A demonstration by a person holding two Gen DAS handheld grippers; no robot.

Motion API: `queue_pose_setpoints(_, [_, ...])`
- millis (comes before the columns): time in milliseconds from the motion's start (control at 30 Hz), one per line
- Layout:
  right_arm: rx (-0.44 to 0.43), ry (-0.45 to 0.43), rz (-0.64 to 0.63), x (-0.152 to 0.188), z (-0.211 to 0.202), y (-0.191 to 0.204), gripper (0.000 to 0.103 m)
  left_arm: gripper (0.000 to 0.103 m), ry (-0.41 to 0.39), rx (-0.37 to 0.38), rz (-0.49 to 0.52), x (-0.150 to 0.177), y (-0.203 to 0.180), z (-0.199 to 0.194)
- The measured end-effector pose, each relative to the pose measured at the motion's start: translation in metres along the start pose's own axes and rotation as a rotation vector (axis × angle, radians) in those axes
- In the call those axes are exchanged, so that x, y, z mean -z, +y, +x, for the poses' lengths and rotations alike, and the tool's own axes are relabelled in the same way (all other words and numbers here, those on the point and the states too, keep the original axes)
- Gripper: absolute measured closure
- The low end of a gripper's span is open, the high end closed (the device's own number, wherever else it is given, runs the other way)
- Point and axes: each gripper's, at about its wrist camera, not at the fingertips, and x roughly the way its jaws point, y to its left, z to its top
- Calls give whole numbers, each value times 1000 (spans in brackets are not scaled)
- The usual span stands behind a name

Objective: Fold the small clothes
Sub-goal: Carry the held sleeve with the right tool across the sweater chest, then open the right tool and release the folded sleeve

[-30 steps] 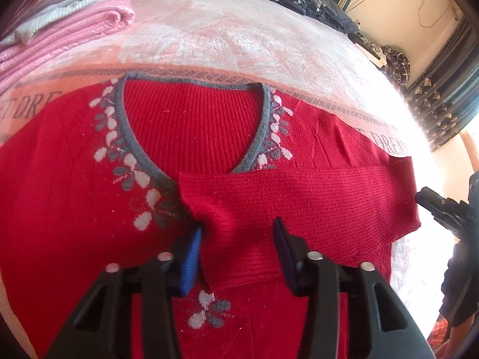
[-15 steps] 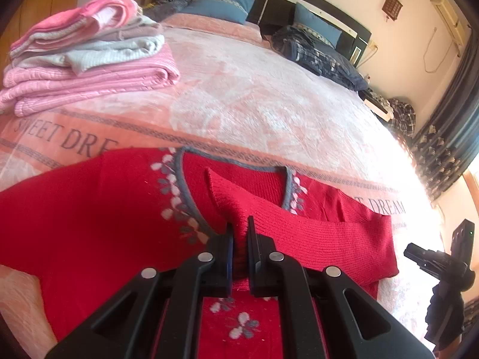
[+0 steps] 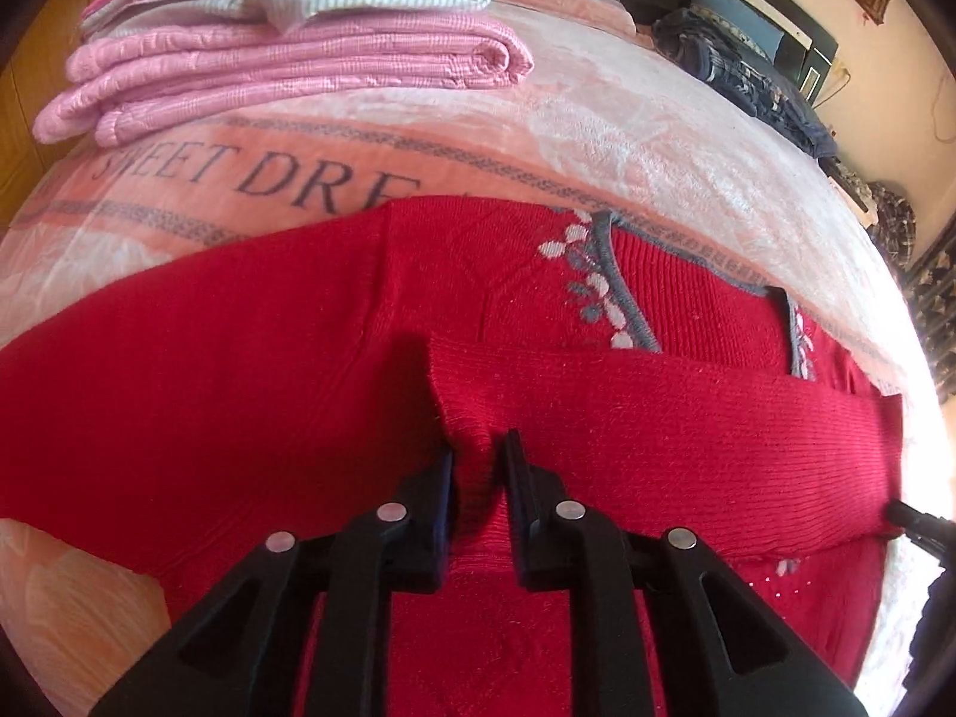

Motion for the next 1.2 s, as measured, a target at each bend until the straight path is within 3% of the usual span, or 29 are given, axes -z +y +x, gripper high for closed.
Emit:
queue_pose_setpoints(133, [12,-27,-33,-3,-9,9,63,81,-40,-35,-15,-11,5,-20])
queue_pose_setpoints(233, [-56,-131,-14,-18,-30,12,63,72,-133,-20,-37,-23,3,-48])
queue_pose_setpoints(300, [-114,-159,5,-27,-32,16,60,65,-151,14,-22,-28,-9,-55])
queue_pose_setpoints(467, [-119,-123,56,-40,-3,19,59,64,-58,118,58,-17,-49,-34])
queue_pose_setpoints(567, [-73,-110,97,-42,14,4,62,58,-8,84,84,-10,-58,-11])
queue_pose_setpoints(633, [-107,-123,142,-39,18,-5,68,58,47,49,65,-6,-50,8])
queue_pose_setpoints(767, [-105,-116,150,-40,8,-3,67,58,20,90,60,-5,-41,5])
queue_pose_setpoints(800, [-114,-122,143,-38,2,1,60,58,5,78,48,-6,-38,-1])
queue_pose_setpoints(900, [-198,-101,68,-26,-12,22,57,57,-12,109,30,-7,-28,-16])
queue_pose_setpoints(1000, [-143,-73,-15,-11,-16,35,57,55,1,104,63,0,-21,-21])
queue_pose_setpoints(1067, [-81,-31,-3,-5,-3,29,56,54,33,79,85,6,-17,-12])
queue_pose_setpoints(1200, [-92,-25,43,2,10,21,56,54,26,87,110,11,-12,-7])
